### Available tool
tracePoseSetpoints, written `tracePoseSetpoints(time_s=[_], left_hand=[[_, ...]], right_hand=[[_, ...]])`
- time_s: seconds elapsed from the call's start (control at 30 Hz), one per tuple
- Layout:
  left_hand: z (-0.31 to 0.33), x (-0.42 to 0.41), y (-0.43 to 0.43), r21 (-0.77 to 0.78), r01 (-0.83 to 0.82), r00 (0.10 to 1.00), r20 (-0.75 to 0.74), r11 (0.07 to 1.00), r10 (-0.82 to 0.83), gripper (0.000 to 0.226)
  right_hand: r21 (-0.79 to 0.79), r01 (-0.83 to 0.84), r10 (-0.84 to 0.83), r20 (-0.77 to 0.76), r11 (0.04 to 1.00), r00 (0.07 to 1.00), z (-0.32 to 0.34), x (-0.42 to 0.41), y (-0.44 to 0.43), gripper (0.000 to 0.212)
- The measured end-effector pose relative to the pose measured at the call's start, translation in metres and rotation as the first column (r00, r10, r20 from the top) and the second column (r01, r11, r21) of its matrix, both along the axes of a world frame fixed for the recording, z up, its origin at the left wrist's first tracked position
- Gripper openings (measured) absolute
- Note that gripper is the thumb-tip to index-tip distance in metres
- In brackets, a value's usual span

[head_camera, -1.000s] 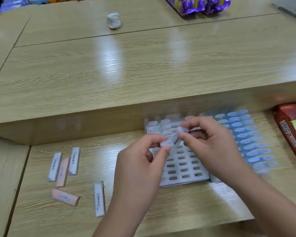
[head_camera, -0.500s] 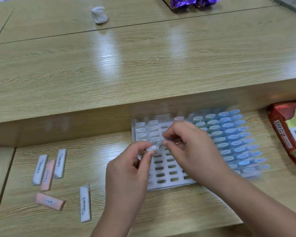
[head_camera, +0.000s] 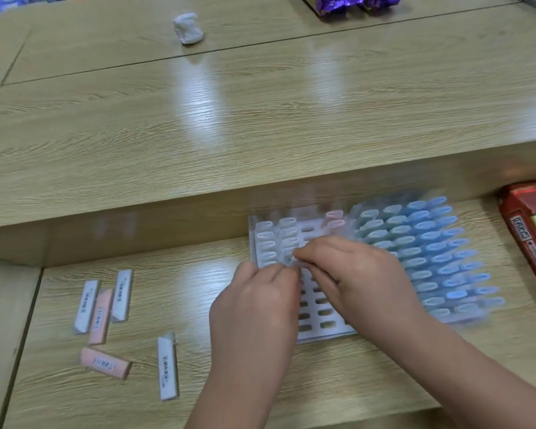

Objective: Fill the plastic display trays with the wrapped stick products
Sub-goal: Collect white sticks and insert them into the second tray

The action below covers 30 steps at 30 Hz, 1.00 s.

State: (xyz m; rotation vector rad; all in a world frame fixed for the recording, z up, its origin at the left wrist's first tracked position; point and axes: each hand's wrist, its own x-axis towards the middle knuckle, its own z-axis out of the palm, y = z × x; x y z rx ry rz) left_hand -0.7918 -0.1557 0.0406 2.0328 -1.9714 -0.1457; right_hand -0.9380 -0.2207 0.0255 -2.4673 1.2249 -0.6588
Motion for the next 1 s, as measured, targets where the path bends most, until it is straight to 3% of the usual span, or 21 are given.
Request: tracePoseSetpoints(time_s=[0.13, 0.23, 0.3, 0.37, 0.5, 0.6, 0.7, 0.8, 1.0], left_hand=[[0.006, -0.006, -0.001, 0.035, 0.033, 0.994, 0.1, 0.999, -0.037, 0.026], [0.0, -0.005, 0.006, -0.049, 0.001, 0.998, 0.067, 0.999, 0.003, 0.025], [-0.006, 0.002, 0.017, -0.126, -0.05, 0.997, -0.058, 0.991, 0.043, 0.017], [-0.01, 0.017, 0.033, -0.162, -0.148, 0.965, -0.24, 0.976, 0.106, 0.026], [-0.025, 0.076, 0.075, -0.066, -0.465, 0.827, -0.388, 0.883, 0.406, 0.015], [-0.036, 0.133, 0.092, -0.001, -0.648, 0.723, -0.315, 0.761, 0.615, 0.016], [-0.043, 0.175, 0.078, 0.059, -0.693, 0.688, -0.245, 0.718, 0.683, 0.027], [-0.049, 0.196, 0.053, 0.135, -0.653, 0.733, -0.136, 0.745, 0.666, 0.037], [-0.059, 0.198, 0.041, 0.16, -0.593, 0.785, -0.105, 0.789, 0.61, 0.022]], right_hand=[[-0.079, -0.004, 0.0, -0.053, 0.997, 0.999, -0.004, -0.002, 0.007, 0.026], [-0.124, -0.008, -0.004, -0.101, 0.992, 0.995, 0.001, 0.002, 0.01, 0.029], [-0.138, 0.078, -0.088, -0.073, 0.987, 0.993, 0.008, 0.008, 0.014, 0.031], [-0.155, 0.146, -0.151, -0.019, 0.977, 0.988, 0.016, 0.018, 0.023, 0.034], [-0.128, 0.019, -0.005, 0.103, 0.992, 0.995, 0.03, 0.064, 0.068, 0.024], [0.054, -0.099, 0.101, -0.032, 0.994, 0.994, 0.024, 0.117, 0.106, 0.027], [0.305, -0.011, 0.097, -0.269, 0.952, 0.958, -0.004, 0.157, 0.129, 0.052], [0.3, 0.105, 0.013, -0.368, 0.948, 0.93, -0.026, 0.172, 0.136, 0.06], [0.345, 0.196, -0.073, -0.338, 0.918, 0.938, -0.033, 0.17, 0.127, 0.037]])
